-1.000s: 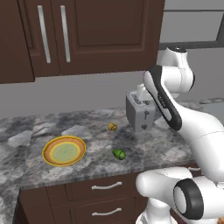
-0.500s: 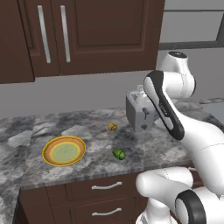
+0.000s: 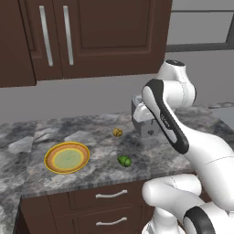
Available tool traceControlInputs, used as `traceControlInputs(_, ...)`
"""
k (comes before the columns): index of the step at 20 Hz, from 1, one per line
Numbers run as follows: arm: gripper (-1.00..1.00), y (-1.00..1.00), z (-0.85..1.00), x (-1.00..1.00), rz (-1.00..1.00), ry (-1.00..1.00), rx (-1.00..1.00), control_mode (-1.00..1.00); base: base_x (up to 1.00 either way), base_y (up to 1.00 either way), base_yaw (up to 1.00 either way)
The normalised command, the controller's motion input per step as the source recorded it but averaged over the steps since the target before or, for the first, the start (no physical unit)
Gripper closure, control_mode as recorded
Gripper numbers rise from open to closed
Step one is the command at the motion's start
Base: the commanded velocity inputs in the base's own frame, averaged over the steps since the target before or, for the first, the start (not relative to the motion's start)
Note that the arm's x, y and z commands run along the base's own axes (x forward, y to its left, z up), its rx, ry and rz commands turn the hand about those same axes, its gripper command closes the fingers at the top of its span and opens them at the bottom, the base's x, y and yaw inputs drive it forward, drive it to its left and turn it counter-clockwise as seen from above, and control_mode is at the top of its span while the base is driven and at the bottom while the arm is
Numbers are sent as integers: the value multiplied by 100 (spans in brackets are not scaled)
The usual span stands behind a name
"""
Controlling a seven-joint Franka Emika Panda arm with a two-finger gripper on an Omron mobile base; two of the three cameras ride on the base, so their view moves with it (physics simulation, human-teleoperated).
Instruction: Pick the avocado and bread from the counter and place them on the plate. Then pick the jam from the cabinet and place it next to the plate. Lastly close the cabinet door.
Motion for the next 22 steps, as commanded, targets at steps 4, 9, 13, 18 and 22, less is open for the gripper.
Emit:
traceControlInputs(4, -100, 24, -22, -18, 6, 6, 0, -100, 0, 0, 0)
traceControlInputs(9, -100, 9, -24, -16, 0, 1, 0, -100, 0, 0, 0)
traceControlInputs(13, -100, 3, -29, -4, 0, 1, 0, -100, 0, 0, 0)
traceControlInputs(18, -100, 1, -35, 0, 0, 3, 0, -100, 0, 0, 0)
traceControlInputs(22, -100, 5, -46, 0, 0, 6, 0, -100, 0, 0, 0)
